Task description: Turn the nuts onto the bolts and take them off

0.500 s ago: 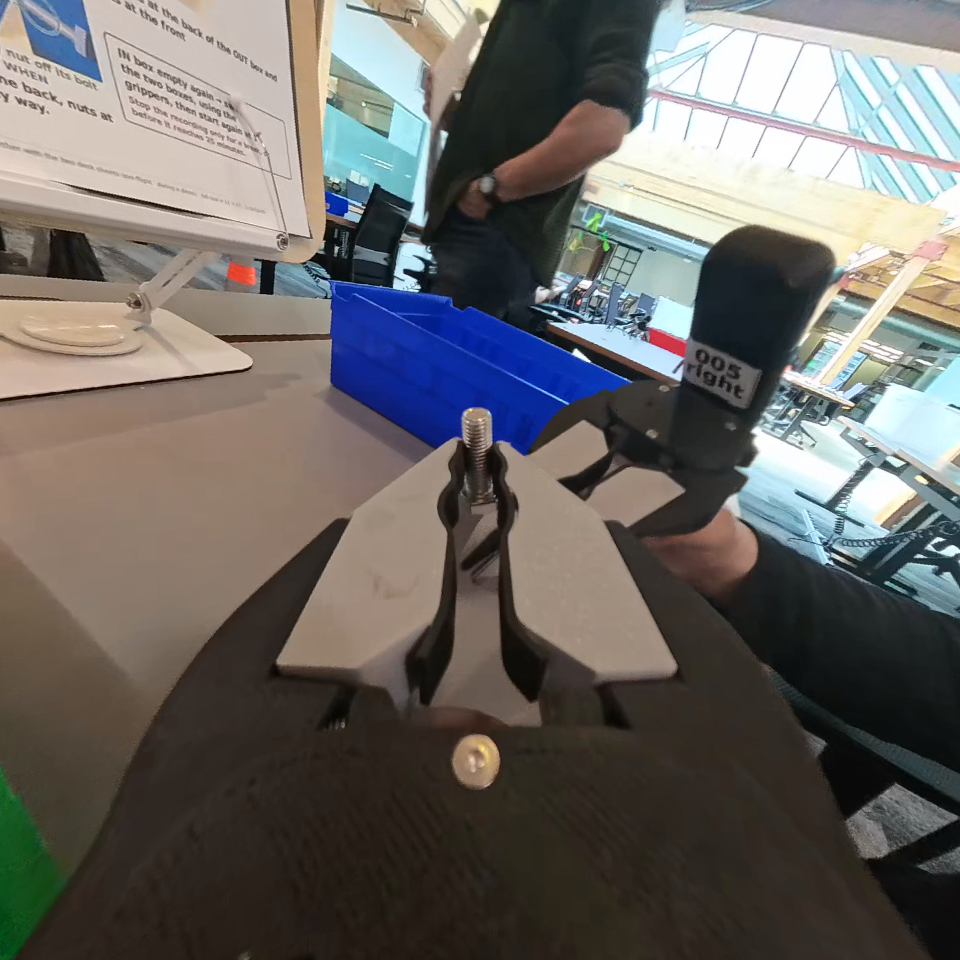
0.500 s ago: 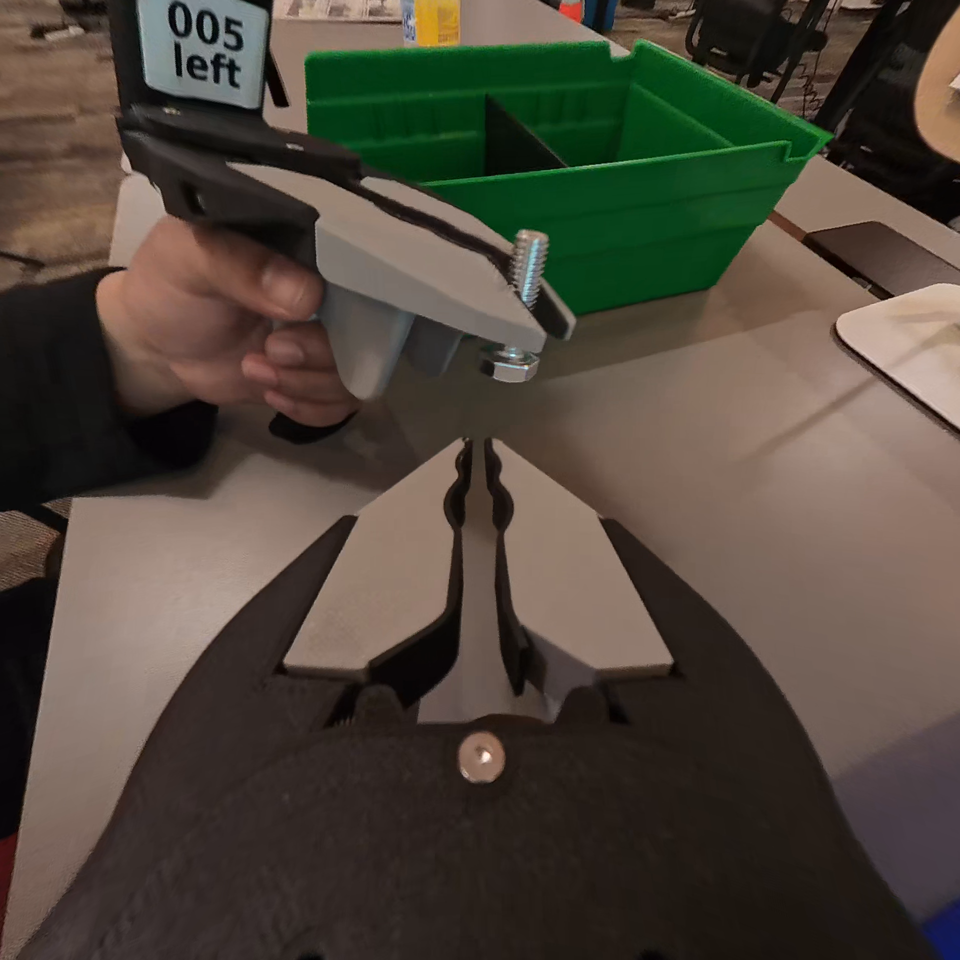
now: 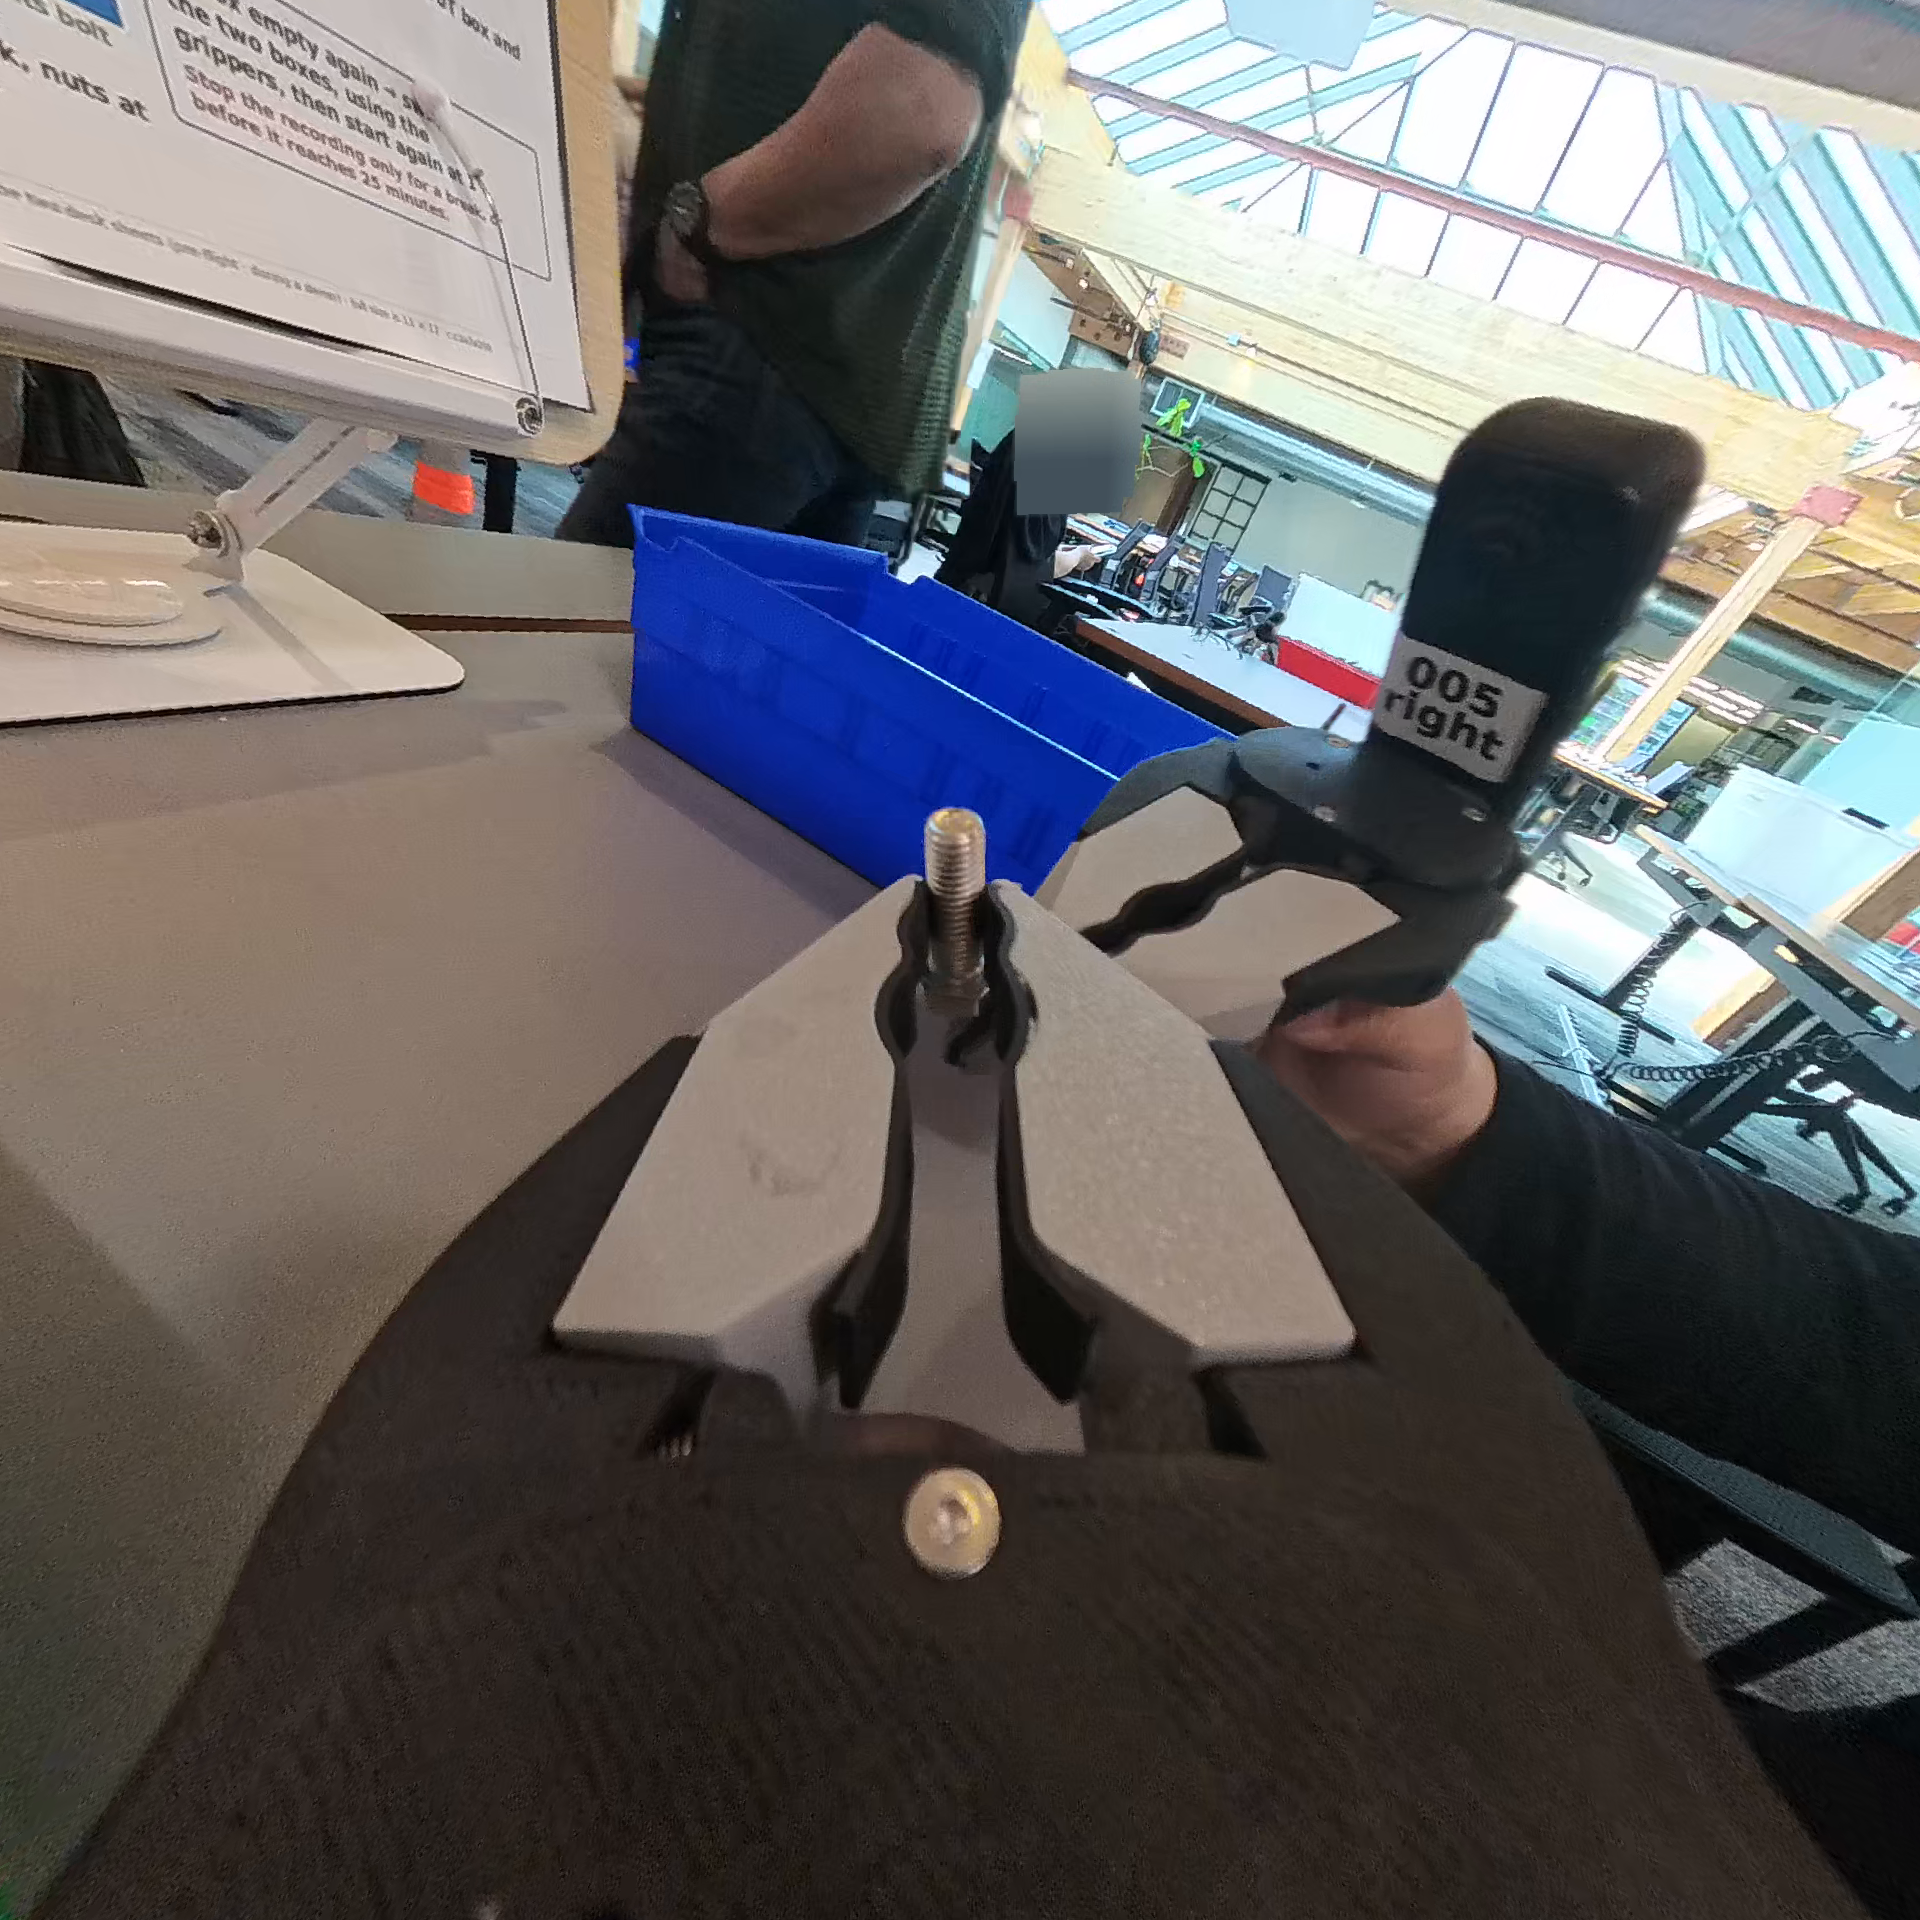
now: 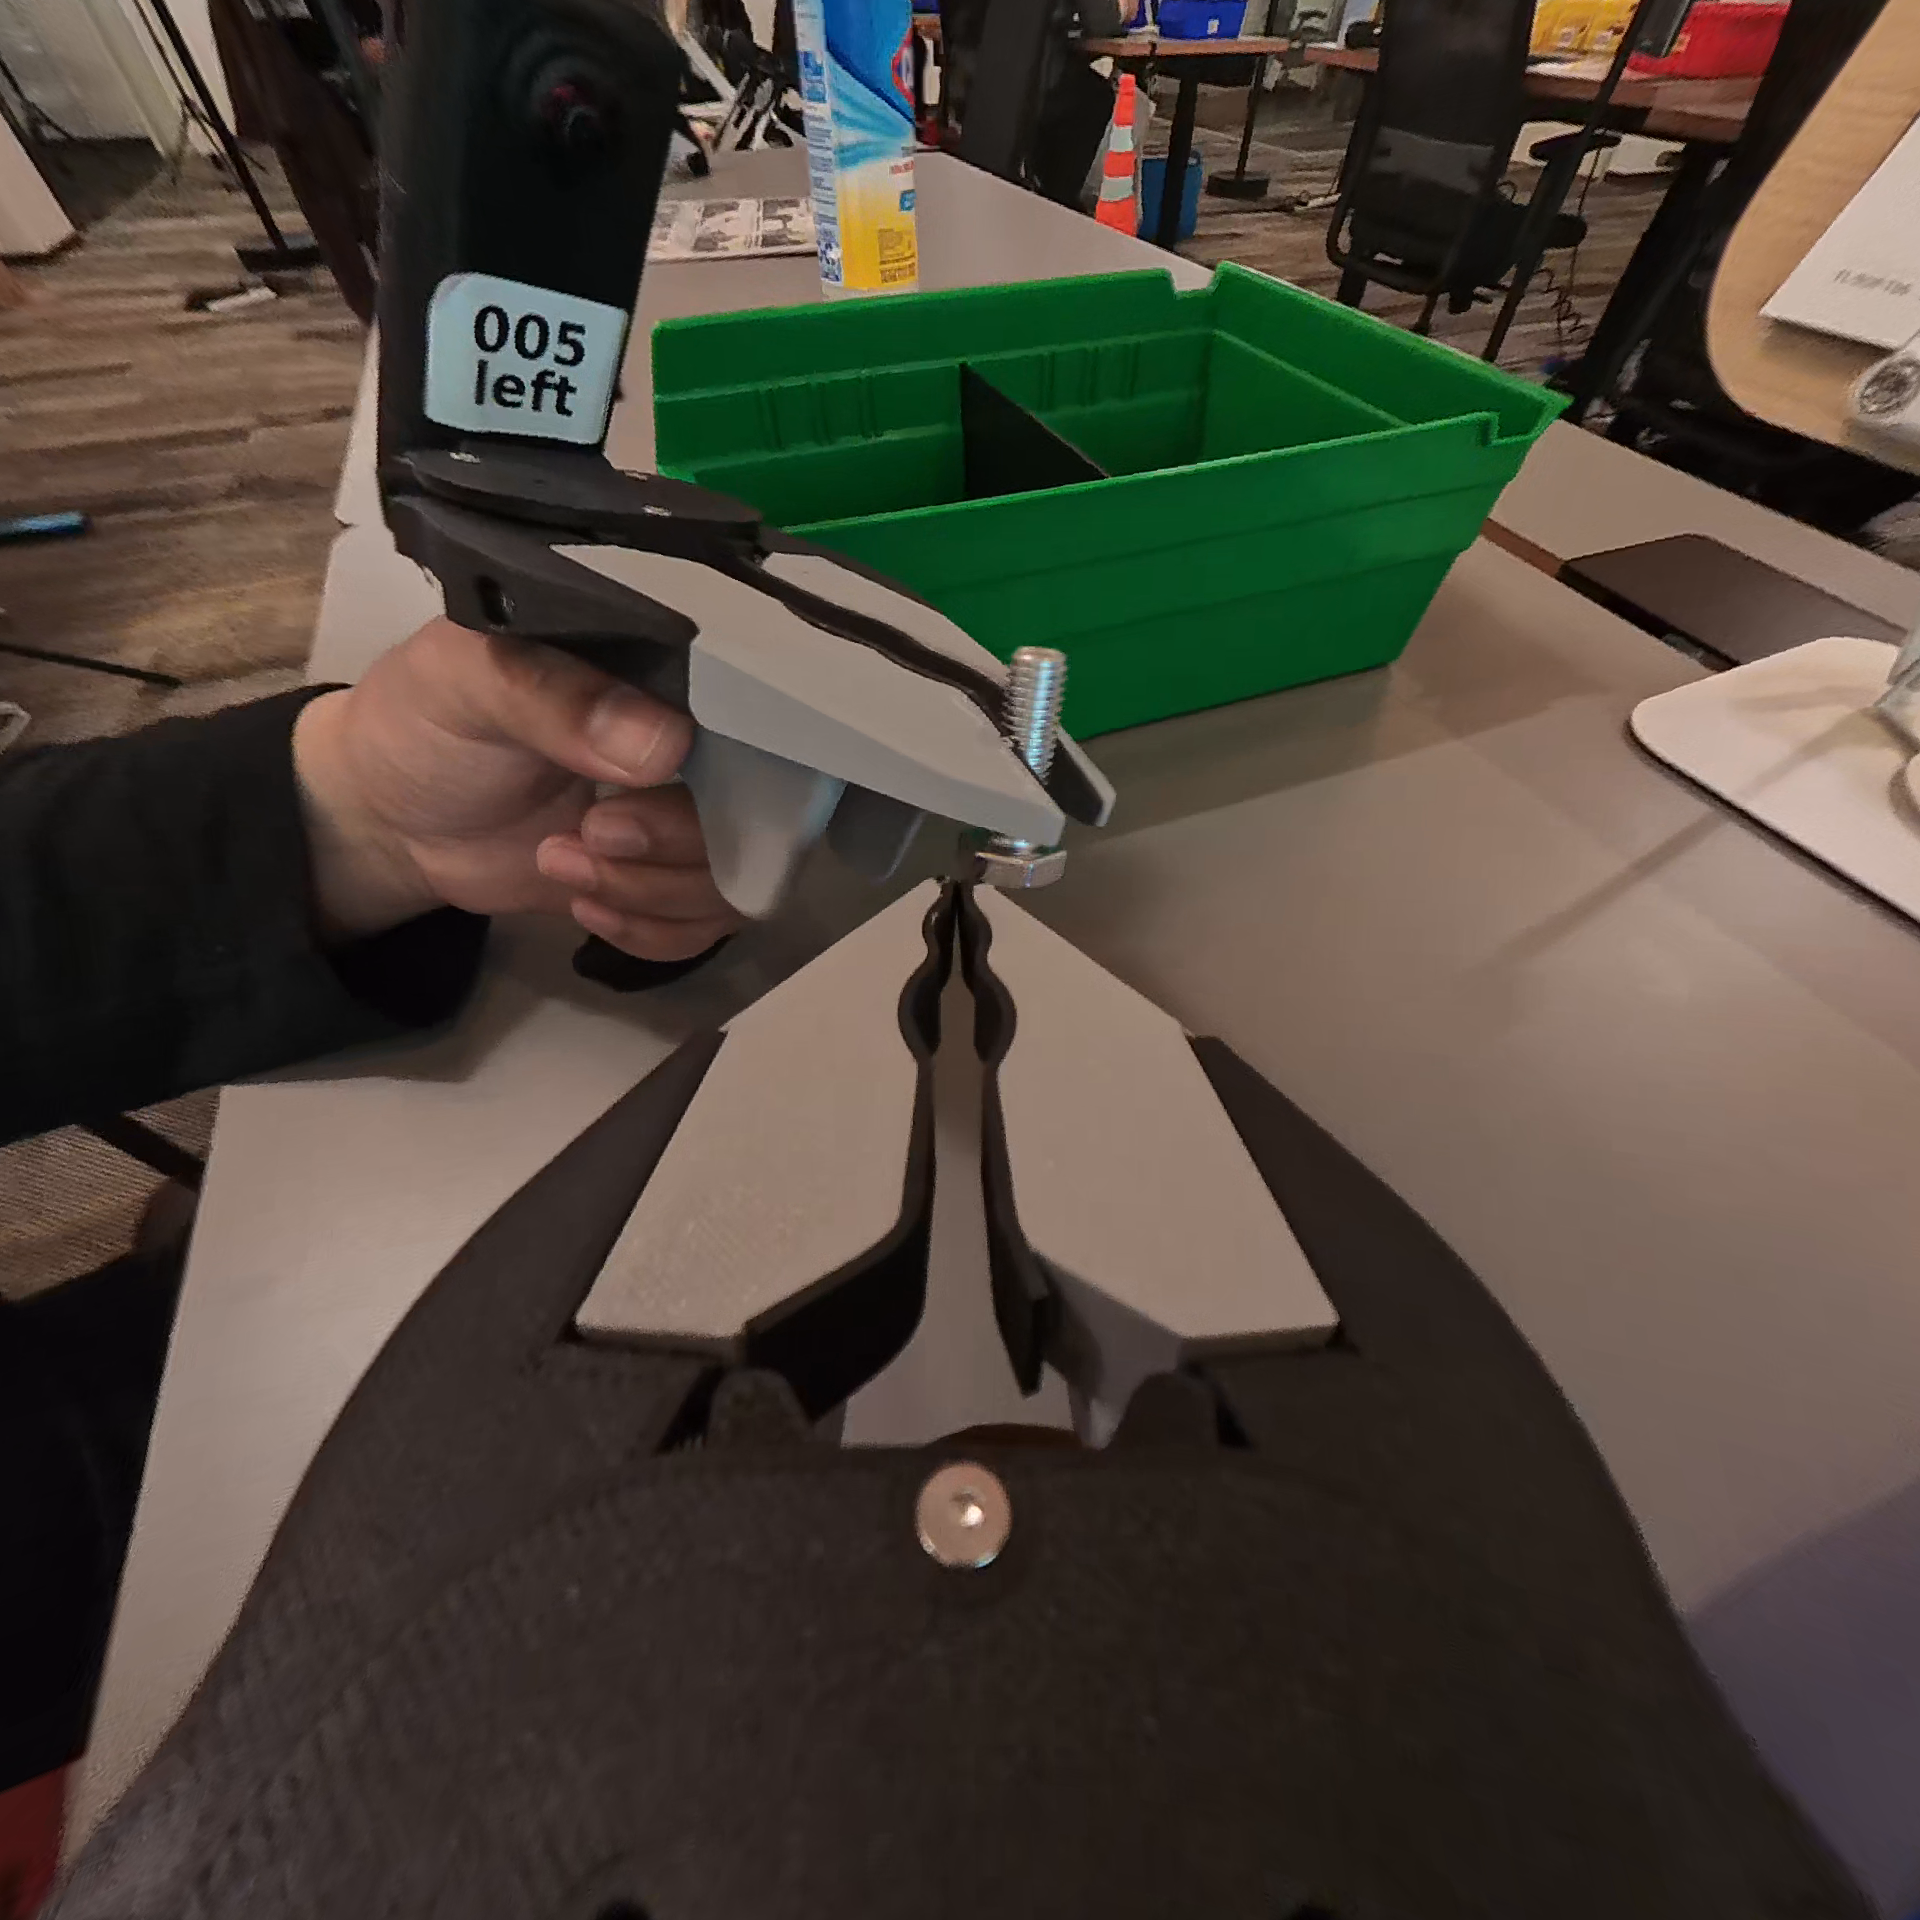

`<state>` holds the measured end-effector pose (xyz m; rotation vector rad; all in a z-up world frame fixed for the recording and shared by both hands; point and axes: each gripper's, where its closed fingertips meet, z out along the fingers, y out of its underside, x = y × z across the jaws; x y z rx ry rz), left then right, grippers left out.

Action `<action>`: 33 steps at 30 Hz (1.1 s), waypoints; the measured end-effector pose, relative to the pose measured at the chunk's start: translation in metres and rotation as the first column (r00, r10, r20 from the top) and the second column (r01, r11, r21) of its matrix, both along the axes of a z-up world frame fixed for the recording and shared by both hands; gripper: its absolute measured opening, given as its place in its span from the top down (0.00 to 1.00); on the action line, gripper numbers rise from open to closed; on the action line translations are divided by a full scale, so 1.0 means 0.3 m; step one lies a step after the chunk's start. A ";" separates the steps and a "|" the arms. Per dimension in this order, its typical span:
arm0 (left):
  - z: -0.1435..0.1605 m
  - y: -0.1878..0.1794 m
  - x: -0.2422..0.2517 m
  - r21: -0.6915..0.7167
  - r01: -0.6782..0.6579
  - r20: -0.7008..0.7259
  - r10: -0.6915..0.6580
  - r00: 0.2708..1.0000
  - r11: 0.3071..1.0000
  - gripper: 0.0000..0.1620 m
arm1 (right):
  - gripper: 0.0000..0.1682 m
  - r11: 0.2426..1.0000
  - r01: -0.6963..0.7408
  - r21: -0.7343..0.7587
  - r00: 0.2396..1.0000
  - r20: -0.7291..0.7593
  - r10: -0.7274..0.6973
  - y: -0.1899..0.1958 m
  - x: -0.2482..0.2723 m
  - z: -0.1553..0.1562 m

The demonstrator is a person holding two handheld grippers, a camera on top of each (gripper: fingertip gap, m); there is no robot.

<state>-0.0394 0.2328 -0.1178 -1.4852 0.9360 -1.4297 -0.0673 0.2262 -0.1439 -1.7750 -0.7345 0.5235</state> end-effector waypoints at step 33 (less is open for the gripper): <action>-0.114 -0.037 0.049 0.283 0.003 -0.252 0.071 0.965 0.959 0.96 | 0.87 0.993 0.109 0.053 0.994 -0.029 -0.108 0.033 0.066 0.046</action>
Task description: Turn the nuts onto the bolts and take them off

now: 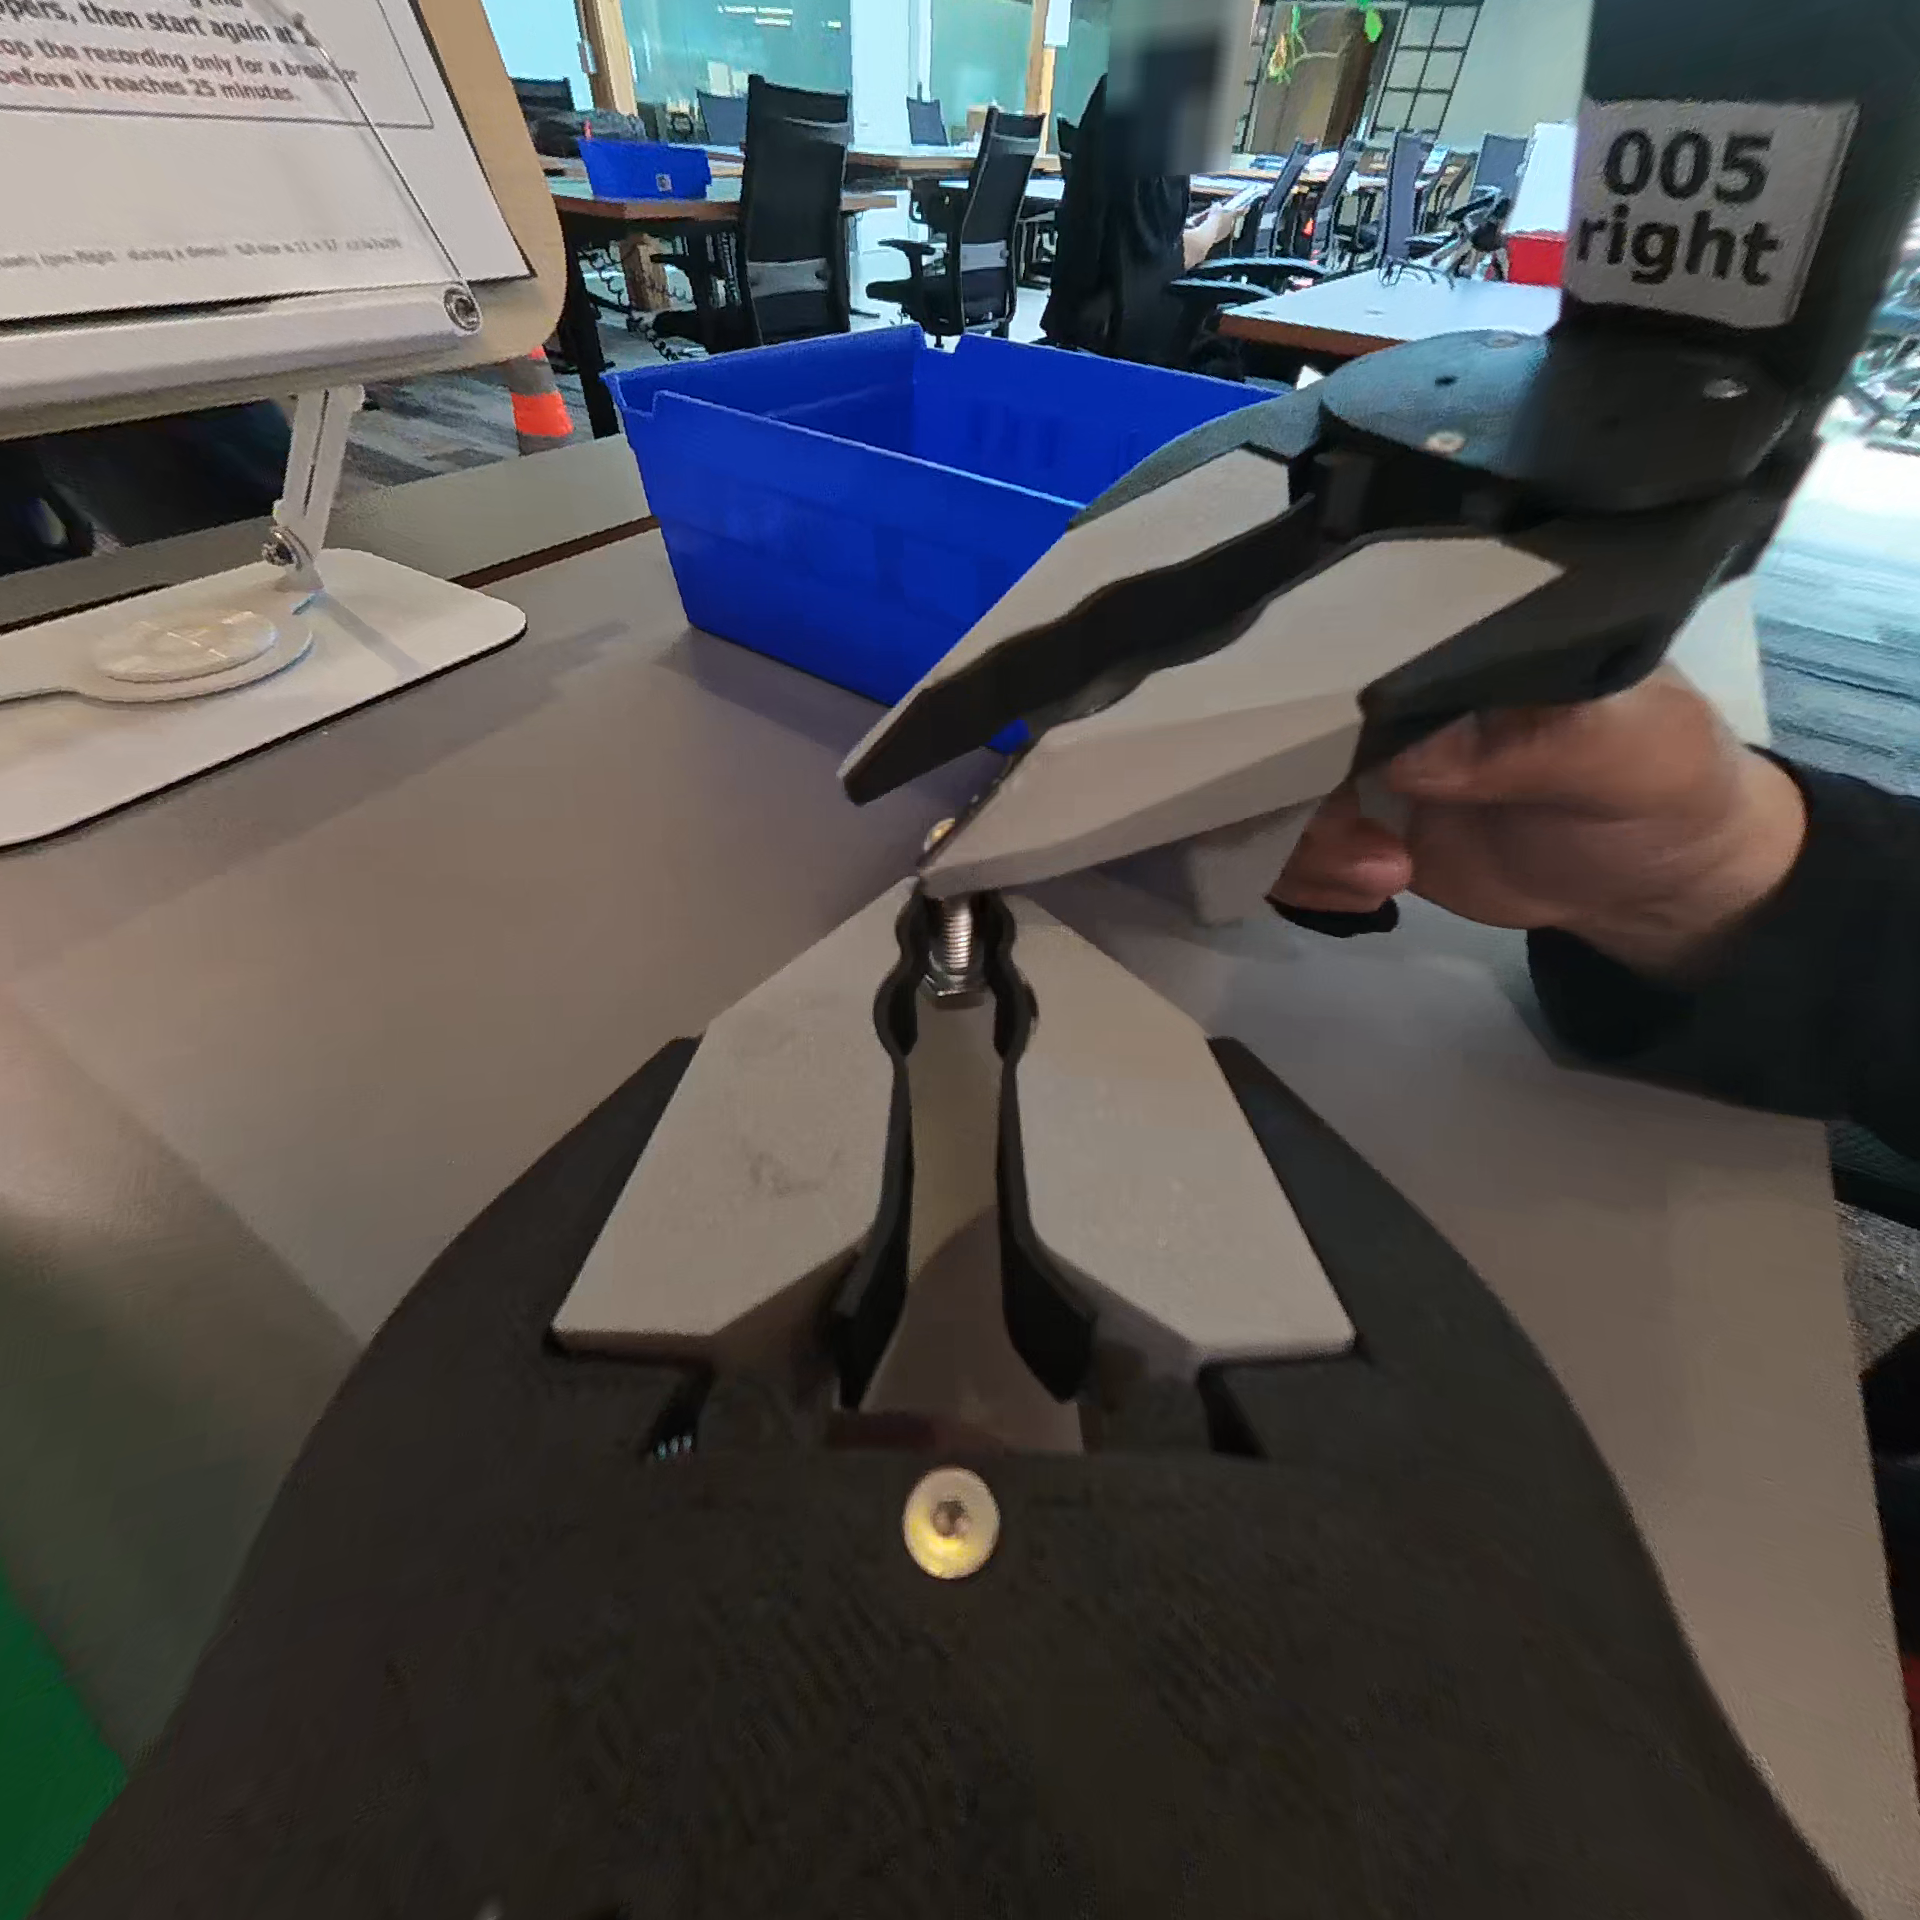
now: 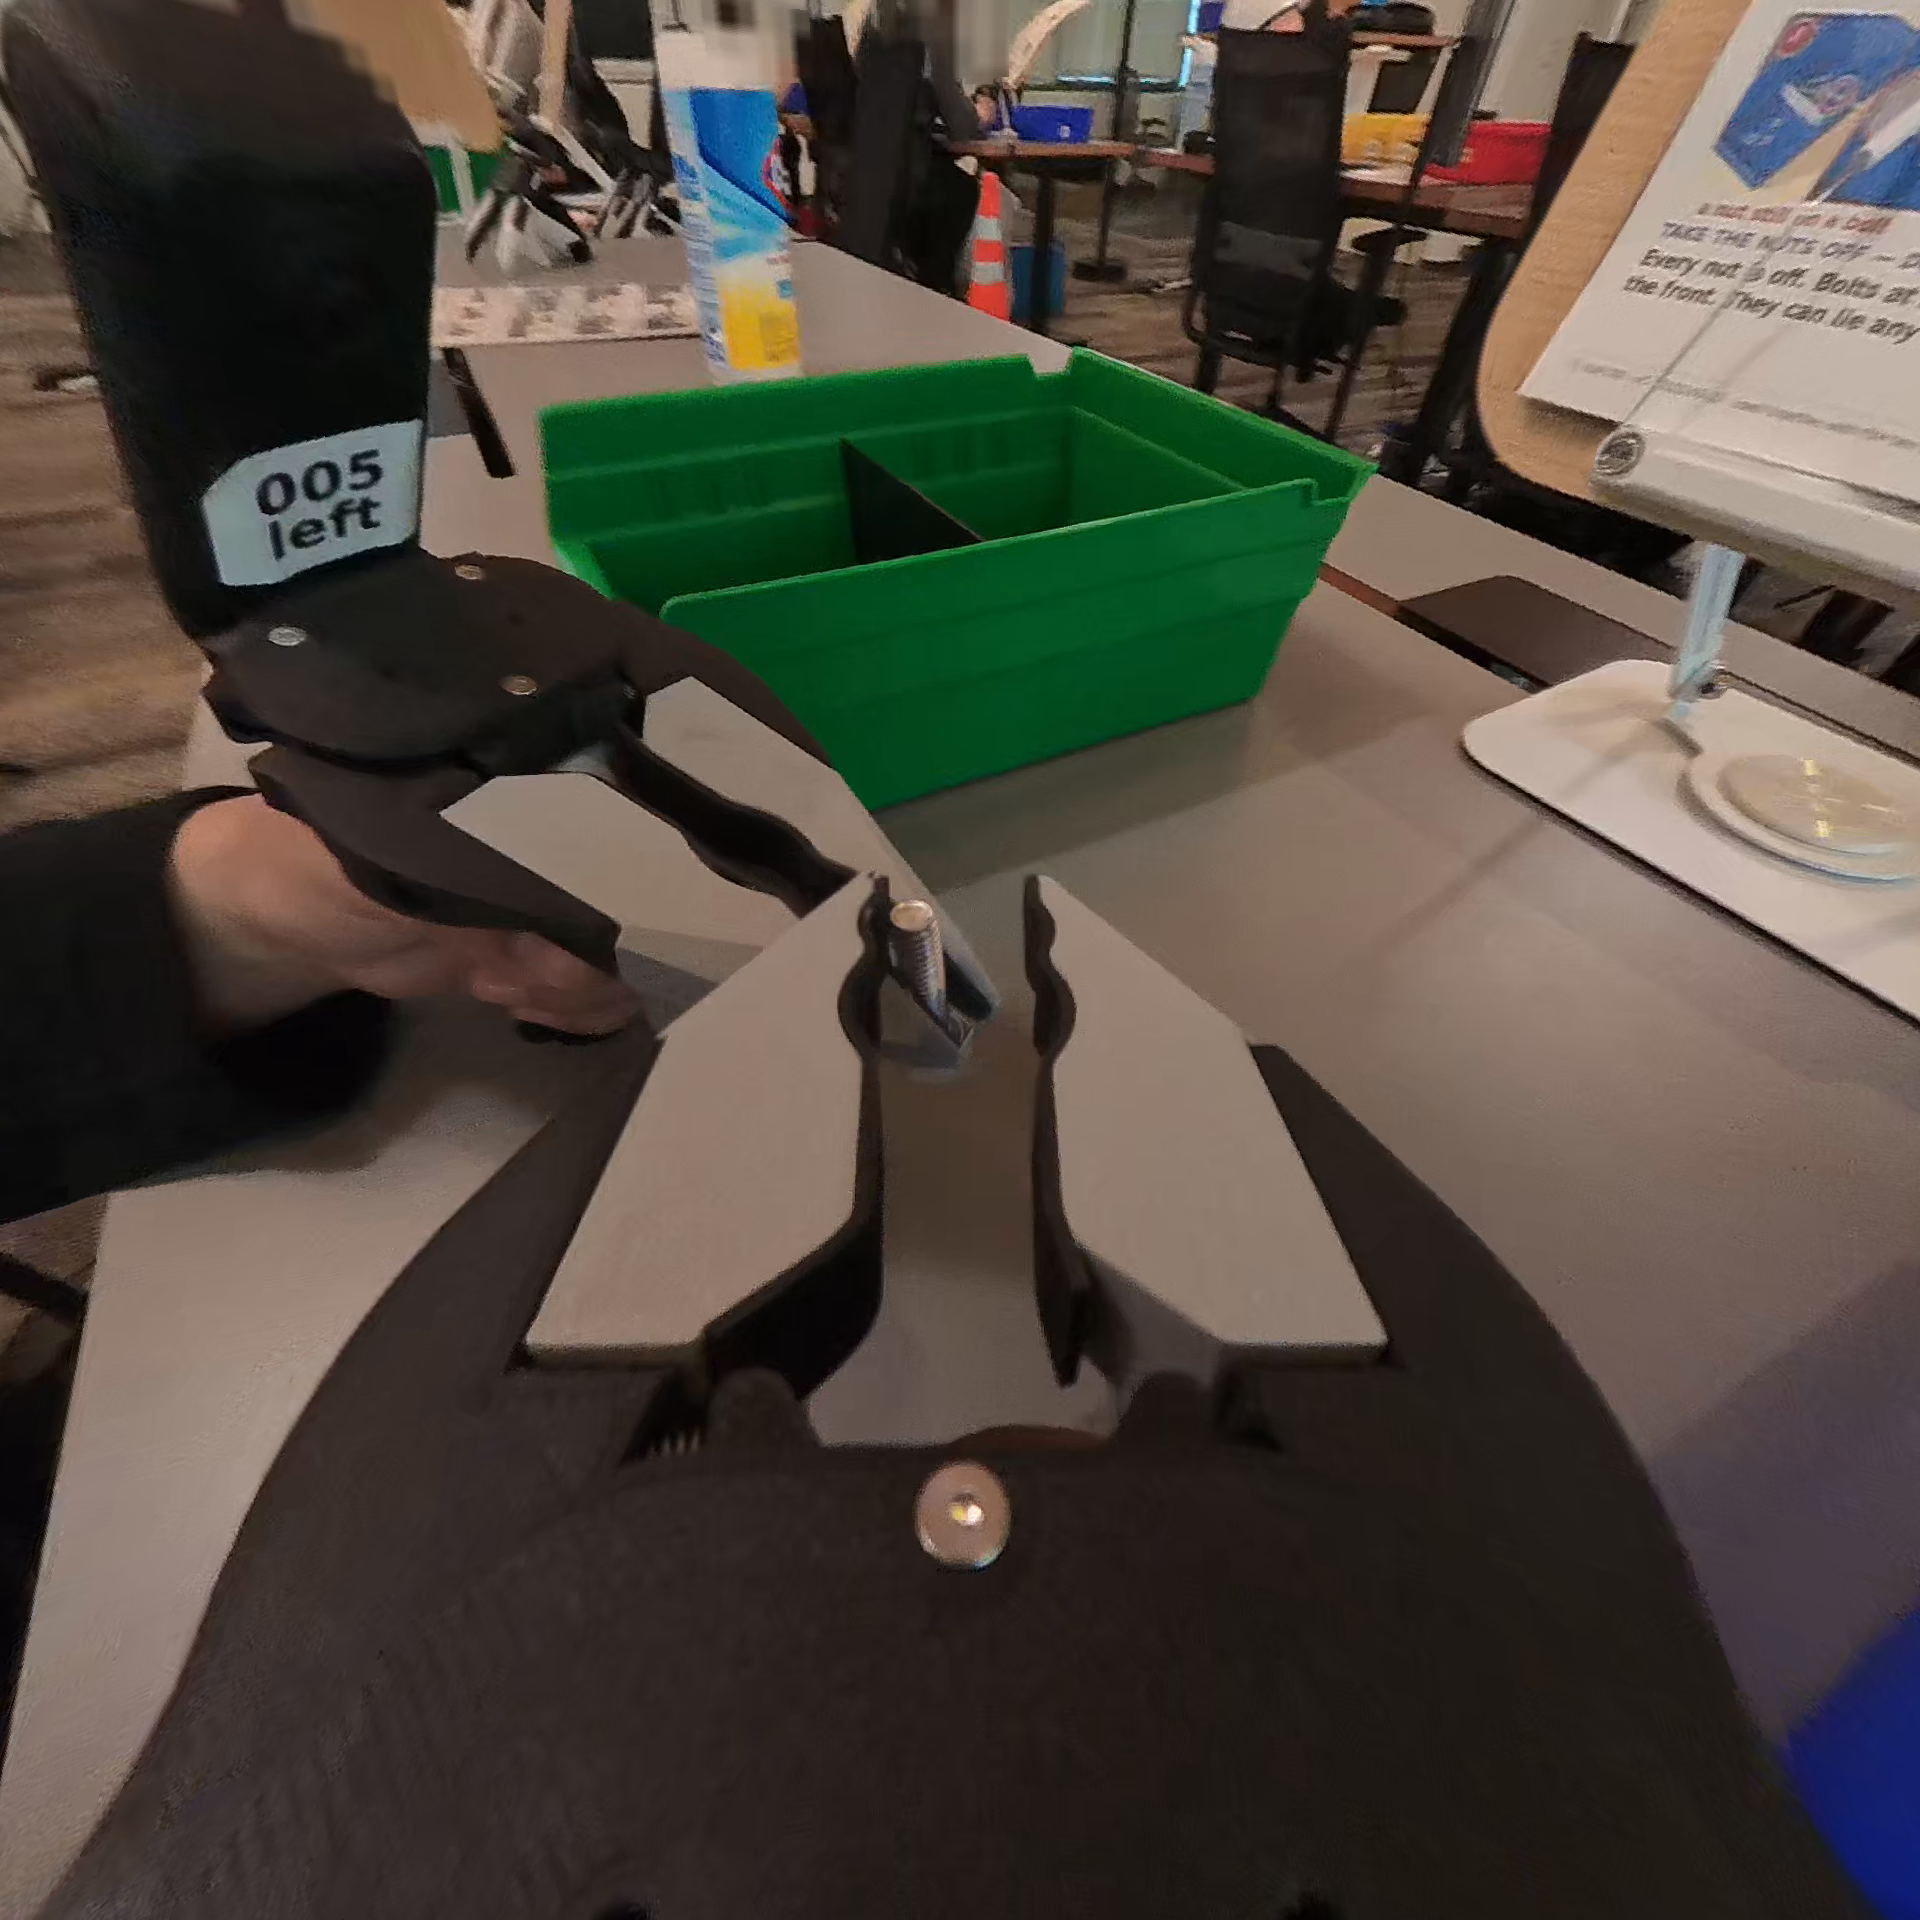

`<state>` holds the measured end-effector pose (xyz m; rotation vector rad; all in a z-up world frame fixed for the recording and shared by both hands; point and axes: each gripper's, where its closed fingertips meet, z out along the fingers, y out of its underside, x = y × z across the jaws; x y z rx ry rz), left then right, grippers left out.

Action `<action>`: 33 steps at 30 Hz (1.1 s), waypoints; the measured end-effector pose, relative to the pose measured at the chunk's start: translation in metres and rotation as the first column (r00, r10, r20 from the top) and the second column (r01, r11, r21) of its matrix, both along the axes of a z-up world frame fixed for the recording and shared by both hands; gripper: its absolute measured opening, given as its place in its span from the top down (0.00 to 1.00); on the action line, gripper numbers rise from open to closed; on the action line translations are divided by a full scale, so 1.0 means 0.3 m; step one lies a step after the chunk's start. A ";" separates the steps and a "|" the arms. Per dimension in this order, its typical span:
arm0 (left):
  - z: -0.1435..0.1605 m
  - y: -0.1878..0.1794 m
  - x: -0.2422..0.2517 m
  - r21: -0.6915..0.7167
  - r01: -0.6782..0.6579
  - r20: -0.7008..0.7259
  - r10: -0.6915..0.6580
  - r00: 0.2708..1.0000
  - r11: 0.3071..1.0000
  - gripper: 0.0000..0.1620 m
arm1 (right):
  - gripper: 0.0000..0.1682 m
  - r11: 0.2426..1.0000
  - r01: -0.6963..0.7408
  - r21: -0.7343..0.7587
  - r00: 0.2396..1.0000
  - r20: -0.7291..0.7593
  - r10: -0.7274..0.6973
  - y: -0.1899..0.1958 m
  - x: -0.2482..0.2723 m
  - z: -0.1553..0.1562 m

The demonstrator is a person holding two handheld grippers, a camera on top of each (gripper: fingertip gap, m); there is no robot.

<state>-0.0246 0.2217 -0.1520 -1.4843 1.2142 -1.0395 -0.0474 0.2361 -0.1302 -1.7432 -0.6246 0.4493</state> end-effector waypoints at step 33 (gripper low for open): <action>0.019 -0.006 0.002 -0.049 0.017 0.051 -0.014 0.999 0.999 0.96 | 0.97 0.995 -0.044 -0.092 0.980 -0.199 0.025 -0.003 -0.002 0.022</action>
